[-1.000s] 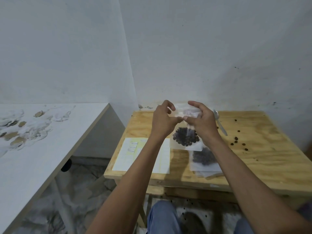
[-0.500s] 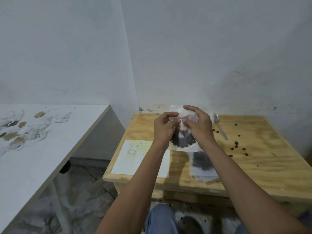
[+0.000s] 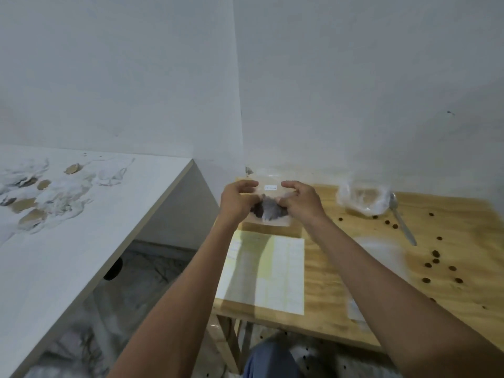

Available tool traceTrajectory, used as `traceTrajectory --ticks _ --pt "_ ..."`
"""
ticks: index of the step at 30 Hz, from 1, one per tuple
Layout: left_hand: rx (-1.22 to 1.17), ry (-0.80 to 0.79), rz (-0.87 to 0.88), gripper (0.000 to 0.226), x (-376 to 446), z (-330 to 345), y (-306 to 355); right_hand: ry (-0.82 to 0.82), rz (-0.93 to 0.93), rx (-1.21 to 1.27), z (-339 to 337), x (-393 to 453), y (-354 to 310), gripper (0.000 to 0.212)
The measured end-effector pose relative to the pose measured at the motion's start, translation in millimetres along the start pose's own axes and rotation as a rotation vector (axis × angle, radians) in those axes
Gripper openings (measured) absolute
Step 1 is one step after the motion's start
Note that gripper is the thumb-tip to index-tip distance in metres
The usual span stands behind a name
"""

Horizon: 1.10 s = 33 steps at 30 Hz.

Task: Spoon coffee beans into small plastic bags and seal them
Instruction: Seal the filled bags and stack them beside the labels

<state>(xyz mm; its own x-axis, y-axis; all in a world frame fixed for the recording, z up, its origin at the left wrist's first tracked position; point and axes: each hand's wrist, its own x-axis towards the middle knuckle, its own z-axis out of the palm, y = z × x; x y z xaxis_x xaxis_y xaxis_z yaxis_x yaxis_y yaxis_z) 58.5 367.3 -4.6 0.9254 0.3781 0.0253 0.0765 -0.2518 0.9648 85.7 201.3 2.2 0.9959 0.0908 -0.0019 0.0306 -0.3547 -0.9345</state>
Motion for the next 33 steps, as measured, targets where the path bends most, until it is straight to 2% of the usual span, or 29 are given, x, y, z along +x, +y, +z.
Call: traceTrajectory --ticks 5,11,13,16,19,25,30,33 --pt "0.208 0.078 -0.034 0.036 34.3 -11.0 -28.2 -0.002 0.06 -0.127 47.2 30.6 10.7 0.047" --pt "0.427 0.056 -0.043 0.036 45.1 -4.1 -44.2 0.038 0.001 -0.462 74.1 39.4 18.5 0.04" --pt "0.529 0.061 -0.029 0.036 44.7 -1.4 -44.3 0.027 0.036 -0.48 75.0 39.5 19.8 0.037" --pt "0.735 0.17 0.016 0.036 34.8 2.8 -35.9 0.023 0.016 -0.442 66.9 35.8 17.1 0.037" --pt "0.713 0.209 0.083 0.03 15.0 11.2 -15.5 0.081 -0.049 -0.384 41.6 24.8 4.2 0.031" --pt "0.524 0.039 0.114 0.012 -39.2 48.3 30.4 0.225 -0.049 -0.419 -50.1 -15.8 -19.9 0.017" --pt "0.493 -0.251 0.061 0.036 -112.5 93.0 61.8 0.249 0.084 -0.647 -130.5 -75.9 -18.0 0.013" --pt "0.518 -0.344 0.007 0.051 -152.4 114.6 62.2 0.245 0.181 -0.701 -160.3 -112.8 -2.1 0.018"
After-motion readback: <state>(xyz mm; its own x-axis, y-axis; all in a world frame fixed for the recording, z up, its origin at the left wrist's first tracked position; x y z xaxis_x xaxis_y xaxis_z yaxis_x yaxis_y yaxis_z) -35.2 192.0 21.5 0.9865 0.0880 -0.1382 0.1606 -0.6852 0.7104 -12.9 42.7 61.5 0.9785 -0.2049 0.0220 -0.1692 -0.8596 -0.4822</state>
